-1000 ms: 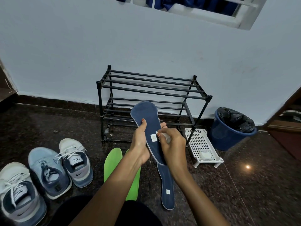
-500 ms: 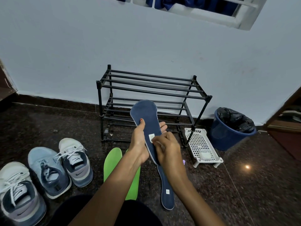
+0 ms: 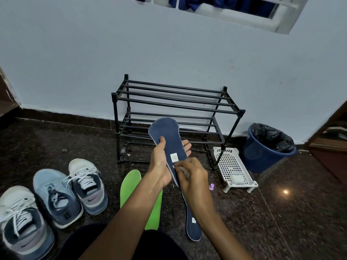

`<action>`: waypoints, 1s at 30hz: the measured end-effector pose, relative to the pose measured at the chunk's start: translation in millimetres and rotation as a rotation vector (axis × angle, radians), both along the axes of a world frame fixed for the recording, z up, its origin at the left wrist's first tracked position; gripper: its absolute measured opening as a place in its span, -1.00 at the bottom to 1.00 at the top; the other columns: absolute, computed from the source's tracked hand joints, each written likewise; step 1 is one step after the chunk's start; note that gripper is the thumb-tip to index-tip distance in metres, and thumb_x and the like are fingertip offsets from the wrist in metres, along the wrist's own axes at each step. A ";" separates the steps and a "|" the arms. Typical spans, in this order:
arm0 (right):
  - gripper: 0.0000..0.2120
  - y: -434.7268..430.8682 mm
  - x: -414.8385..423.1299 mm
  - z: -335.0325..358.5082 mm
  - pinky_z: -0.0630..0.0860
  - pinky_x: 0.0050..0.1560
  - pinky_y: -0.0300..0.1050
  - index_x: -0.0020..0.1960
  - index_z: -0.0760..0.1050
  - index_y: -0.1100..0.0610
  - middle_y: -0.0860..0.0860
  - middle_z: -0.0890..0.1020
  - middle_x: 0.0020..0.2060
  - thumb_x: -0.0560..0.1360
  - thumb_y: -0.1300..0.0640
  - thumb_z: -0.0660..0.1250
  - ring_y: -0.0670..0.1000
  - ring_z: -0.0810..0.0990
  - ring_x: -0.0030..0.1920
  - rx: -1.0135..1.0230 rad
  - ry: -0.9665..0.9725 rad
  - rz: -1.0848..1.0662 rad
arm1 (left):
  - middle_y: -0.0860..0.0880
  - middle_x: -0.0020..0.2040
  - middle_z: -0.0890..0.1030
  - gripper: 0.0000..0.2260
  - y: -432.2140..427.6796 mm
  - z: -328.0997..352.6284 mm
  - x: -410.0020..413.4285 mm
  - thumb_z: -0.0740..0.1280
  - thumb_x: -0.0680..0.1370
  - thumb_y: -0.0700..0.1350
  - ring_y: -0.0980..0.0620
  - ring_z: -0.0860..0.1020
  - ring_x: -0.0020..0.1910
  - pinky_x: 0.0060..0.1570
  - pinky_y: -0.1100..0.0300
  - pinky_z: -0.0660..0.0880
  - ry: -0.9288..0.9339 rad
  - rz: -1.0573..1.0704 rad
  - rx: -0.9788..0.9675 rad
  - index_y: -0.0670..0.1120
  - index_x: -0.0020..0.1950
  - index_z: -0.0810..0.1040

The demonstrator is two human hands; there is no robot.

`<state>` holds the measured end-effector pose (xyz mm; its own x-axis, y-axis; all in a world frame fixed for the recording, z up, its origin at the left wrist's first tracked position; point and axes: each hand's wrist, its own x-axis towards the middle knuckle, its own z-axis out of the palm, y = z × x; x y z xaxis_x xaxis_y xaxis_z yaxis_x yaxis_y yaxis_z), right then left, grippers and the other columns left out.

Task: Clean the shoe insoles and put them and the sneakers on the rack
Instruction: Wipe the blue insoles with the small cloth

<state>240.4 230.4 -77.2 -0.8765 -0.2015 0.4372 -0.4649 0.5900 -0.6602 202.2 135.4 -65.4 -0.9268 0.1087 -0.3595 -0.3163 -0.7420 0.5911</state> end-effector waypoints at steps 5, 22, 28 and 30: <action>-0.87 5.1 9.8 4.5 0.31 -0.19 -0.57 -0.11 0.61 0.24 -0.01 0.52 -0.21 0.44 0.39 0.31 -0.33 0.49 -0.18 -0.072 -0.074 0.066 | -0.30 0.31 0.46 -0.40 -1.5 -4.4 -3.4 -0.10 0.64 0.18 -0.20 0.48 0.21 0.11 0.00 0.37 0.008 0.032 0.019 -0.29 0.15 0.48; -0.89 9.9 -2.5 6.2 0.43 0.02 -0.12 -0.13 0.60 0.20 -0.03 0.50 -0.19 0.43 0.35 0.34 0.04 0.54 -0.14 0.071 -0.022 -0.002 | -0.31 0.31 0.46 -0.38 0.4 2.5 2.2 -0.08 0.63 0.20 -0.23 0.42 0.32 0.14 -0.05 0.37 -0.019 0.026 0.066 -0.31 0.04 0.51; -0.89 8.2 -6.8 12.3 0.29 -0.15 -0.60 -0.10 0.60 0.28 0.03 0.52 -0.18 0.44 0.39 0.32 -0.25 0.46 -0.19 -0.074 -0.048 -0.040 | -0.26 0.05 0.60 -0.55 -0.8 6.7 4.5 0.09 0.61 0.13 -0.19 0.53 0.14 0.16 -0.02 0.45 0.026 0.101 0.087 -0.25 -0.02 0.52; -0.88 7.4 -9.6 13.3 0.29 -0.16 -0.60 -0.08 0.59 0.27 0.03 0.54 -0.18 0.44 0.39 0.31 -0.27 0.46 -0.19 -0.129 -0.053 -0.077 | -0.24 0.06 0.60 -0.63 2.2 9.4 6.2 0.17 0.58 0.08 -0.13 0.54 0.15 0.11 0.05 0.48 0.051 0.085 0.049 -0.23 0.05 0.52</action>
